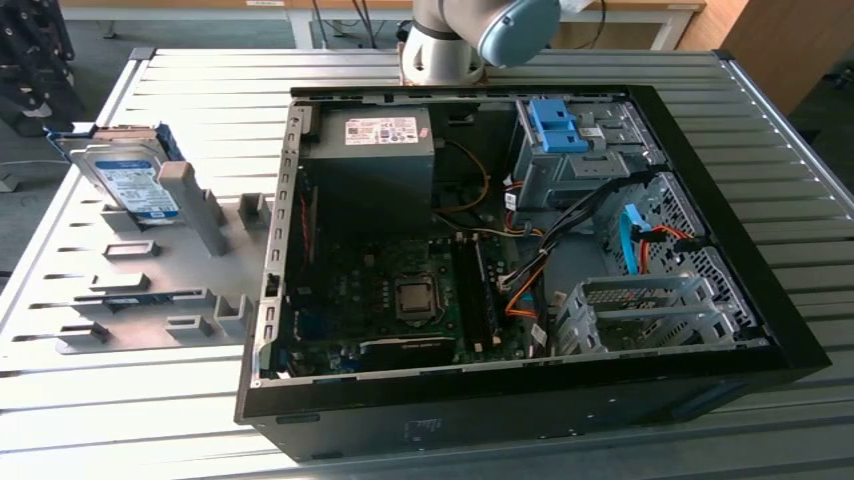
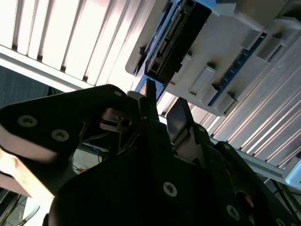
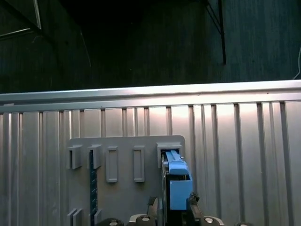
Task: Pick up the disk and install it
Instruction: 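Pick up the disk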
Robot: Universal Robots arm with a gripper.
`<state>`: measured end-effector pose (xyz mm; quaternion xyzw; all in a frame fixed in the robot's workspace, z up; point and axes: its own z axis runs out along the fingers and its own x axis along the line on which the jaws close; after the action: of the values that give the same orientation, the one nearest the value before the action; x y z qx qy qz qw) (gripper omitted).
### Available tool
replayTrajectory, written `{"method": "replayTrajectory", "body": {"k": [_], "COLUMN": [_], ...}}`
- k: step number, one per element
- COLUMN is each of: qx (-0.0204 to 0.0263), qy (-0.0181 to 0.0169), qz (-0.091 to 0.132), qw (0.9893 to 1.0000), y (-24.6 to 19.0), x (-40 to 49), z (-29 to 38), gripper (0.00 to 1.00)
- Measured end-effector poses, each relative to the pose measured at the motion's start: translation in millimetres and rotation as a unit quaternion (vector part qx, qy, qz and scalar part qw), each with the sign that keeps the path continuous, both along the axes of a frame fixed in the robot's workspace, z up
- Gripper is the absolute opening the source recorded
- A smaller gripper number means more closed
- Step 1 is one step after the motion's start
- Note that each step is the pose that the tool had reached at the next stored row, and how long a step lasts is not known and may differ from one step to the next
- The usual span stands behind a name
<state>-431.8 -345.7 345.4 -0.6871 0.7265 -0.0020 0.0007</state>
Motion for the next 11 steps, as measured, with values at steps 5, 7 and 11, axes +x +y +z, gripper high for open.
{"method": "replayTrajectory", "body": {"k": [5, 7, 11], "qx": [-0.0011, -0.0011, -0.0011], "qy": [0.0, 0.0, 0.0], "qz": [0.0, 0.0, 0.0], "qw": [1.0, 1.0, 1.0], "y": [3.7, 4.3, 4.5], "x": [-1.1, -1.7, -3.7], "z": [-3.1, -4.4, -8.2], "gripper": [0.44, 0.5, 0.5]}}
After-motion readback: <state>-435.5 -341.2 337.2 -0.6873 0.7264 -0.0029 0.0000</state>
